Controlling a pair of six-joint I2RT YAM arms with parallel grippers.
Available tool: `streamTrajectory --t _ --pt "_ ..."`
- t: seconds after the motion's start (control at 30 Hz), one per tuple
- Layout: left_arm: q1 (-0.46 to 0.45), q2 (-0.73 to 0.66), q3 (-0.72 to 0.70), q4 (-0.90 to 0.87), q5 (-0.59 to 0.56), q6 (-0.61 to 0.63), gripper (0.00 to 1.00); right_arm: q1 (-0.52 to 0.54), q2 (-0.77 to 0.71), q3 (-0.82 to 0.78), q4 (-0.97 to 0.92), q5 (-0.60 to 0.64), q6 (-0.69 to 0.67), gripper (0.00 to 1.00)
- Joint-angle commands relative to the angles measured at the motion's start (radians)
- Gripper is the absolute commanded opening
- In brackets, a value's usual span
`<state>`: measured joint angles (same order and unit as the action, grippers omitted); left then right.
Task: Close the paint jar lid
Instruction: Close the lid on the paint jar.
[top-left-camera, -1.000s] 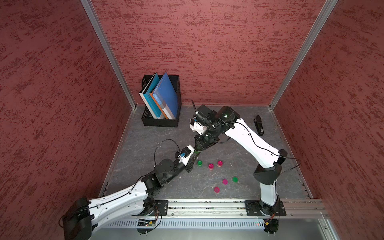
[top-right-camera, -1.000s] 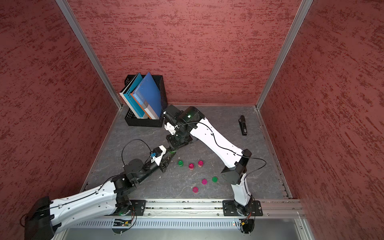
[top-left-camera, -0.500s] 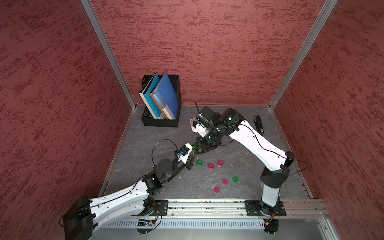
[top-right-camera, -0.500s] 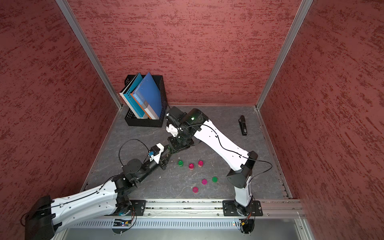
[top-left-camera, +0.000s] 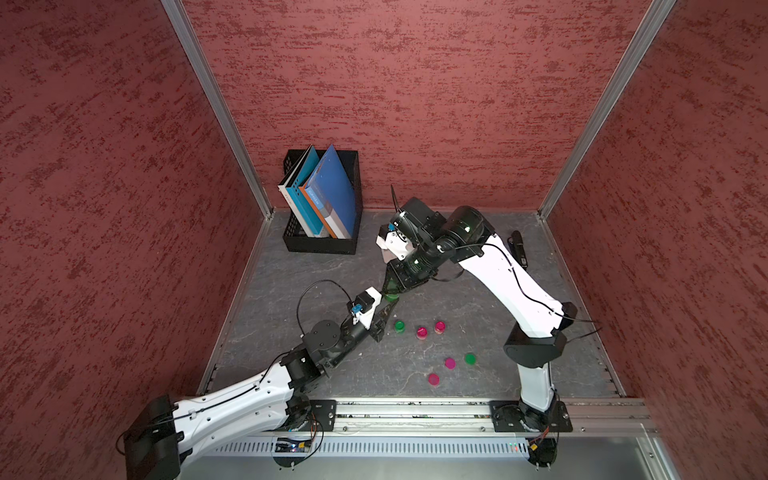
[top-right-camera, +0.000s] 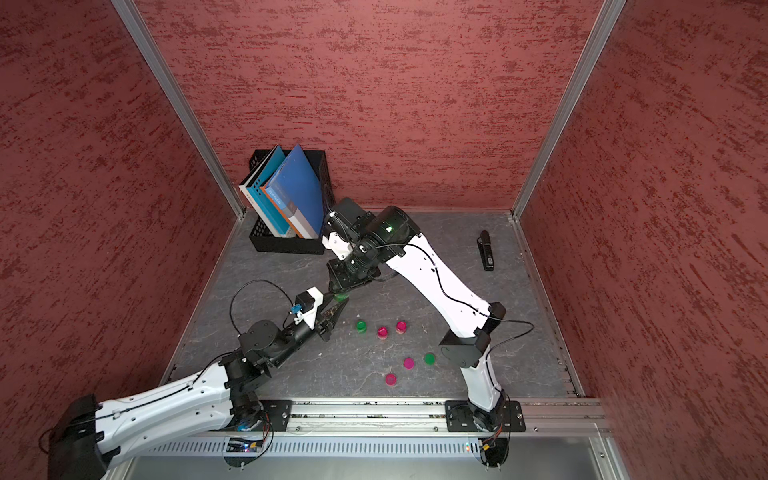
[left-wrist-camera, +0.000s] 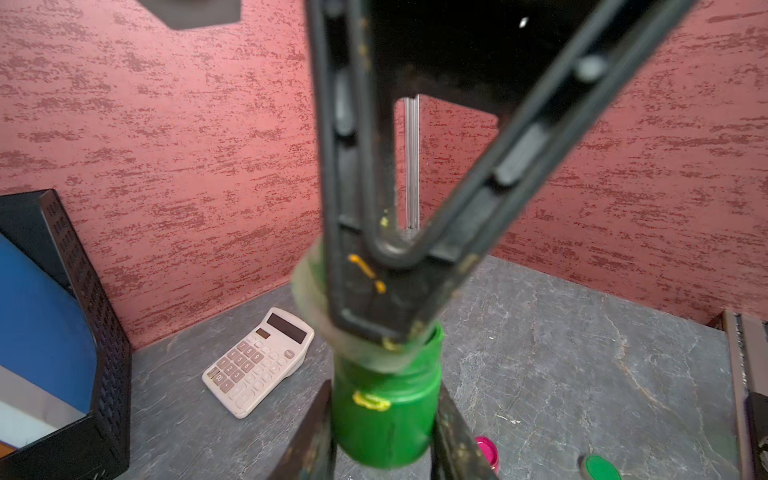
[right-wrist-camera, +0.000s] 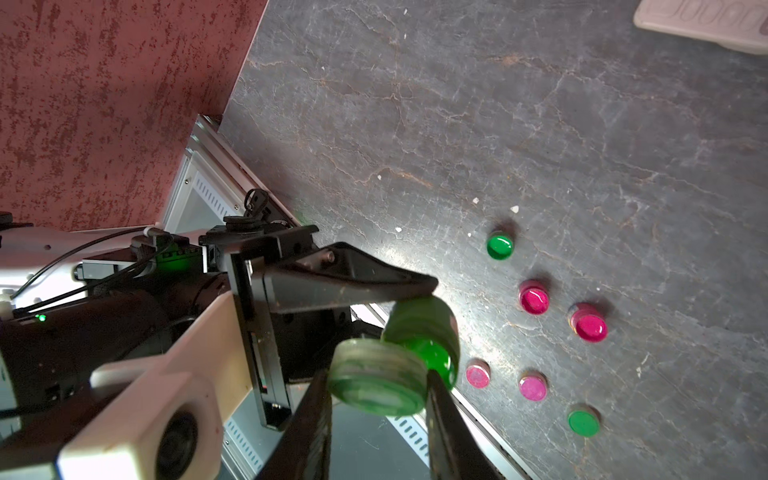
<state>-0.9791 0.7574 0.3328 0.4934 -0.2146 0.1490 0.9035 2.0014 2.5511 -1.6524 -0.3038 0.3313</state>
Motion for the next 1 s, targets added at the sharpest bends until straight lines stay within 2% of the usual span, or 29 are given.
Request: streamTrajectory --t 0.0,0.53,0.7,0.97 --pt "-0.016 -0.023 -0.015 -0.002 0.012 0.024 0.28 -0.01 0.013 0.014 -0.159 -0.012 -0.017 0.31" --pt "-0.02 0.061 -0.051 0.145 -0.062 0.09 0.28 -0.032 -0.073 -0.122 -0.159 -0.056 0.001 0.32" --pt "-0.021 0.069 -0.049 0.154 -0.066 0.097 0.28 -0.032 -0.069 -0.132 -0.159 -0.096 -0.002 0.32" --pt "-0.022 0.031 -0.044 0.125 -0.067 0.097 0.28 -0.035 -0.074 -0.164 -0.159 -0.083 -0.001 0.32"
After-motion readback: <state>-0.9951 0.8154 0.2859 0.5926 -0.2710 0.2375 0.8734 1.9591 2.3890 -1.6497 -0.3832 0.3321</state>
